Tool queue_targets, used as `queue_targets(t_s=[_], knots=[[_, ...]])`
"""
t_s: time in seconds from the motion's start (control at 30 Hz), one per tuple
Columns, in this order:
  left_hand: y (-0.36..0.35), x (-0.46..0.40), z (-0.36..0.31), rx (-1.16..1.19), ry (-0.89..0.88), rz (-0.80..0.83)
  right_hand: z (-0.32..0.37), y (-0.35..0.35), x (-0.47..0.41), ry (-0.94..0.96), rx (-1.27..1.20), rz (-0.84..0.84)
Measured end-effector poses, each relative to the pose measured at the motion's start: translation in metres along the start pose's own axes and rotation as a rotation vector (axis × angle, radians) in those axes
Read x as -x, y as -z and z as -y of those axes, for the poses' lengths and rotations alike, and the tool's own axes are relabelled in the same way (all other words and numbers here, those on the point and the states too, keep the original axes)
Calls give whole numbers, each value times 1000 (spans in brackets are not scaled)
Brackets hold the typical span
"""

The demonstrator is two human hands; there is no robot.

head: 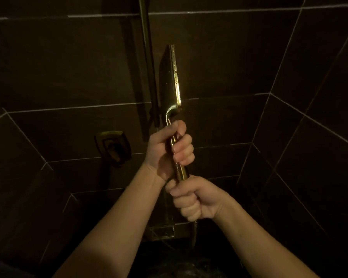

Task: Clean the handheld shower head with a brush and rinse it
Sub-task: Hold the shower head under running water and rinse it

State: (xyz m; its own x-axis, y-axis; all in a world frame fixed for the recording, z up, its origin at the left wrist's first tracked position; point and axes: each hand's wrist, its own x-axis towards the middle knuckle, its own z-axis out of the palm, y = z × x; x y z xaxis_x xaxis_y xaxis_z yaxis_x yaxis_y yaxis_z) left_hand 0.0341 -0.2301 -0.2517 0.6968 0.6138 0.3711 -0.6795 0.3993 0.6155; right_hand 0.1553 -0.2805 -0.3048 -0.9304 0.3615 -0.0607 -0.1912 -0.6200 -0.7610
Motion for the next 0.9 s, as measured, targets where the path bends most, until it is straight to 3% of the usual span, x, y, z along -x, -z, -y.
queue_targets(t_s=[0.07,0.17,0.23,0.4,0.53,0.63,0.9], knots=[[-2,-5,3,-1,44,-4,-1,4,0,0,-41,38],[-5,-7,10,-229,21,-276,1,8,11,33,-51,-40],[-6,-7,17,-332,-55,-466,3,8,18,52,28,-210],[-7,-7,33,-470,-200,-903,-7,3,8,147,519,-863],[-9,-4,44,-507,-338,-1047,-17,5,-3,284,757,-1062],[-13,1,42,-524,-344,-962,-12,6,0,327,737,-932],[-14,16,2,-262,-88,-208,10,2,19,147,322,-297]])
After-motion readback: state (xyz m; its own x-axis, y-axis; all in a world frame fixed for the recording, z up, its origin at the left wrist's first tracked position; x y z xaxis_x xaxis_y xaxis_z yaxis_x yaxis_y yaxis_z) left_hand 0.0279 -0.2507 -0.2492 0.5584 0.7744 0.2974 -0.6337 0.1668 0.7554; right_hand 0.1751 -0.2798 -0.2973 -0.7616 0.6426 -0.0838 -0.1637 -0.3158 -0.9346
